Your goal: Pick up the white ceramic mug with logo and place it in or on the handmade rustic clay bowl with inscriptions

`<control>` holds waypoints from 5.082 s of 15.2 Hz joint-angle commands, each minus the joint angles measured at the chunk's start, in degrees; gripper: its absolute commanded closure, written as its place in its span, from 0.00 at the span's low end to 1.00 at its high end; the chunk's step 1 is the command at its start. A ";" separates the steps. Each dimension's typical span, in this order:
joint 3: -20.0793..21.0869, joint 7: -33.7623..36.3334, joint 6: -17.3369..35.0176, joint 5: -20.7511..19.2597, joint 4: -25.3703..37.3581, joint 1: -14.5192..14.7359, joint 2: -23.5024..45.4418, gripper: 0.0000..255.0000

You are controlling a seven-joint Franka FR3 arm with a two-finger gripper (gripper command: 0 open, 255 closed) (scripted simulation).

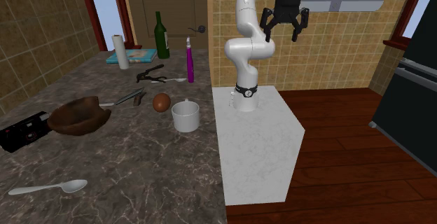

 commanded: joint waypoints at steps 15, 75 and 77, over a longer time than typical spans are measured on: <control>-14.07 -14.83 17.13 -10.93 -12.37 -6.33 4.72 0.00; -26.73 -29.28 25.07 -16.11 -4.19 -10.85 19.29 1.00; -26.47 -29.35 23.45 -16.00 -2.96 -10.80 18.90 1.00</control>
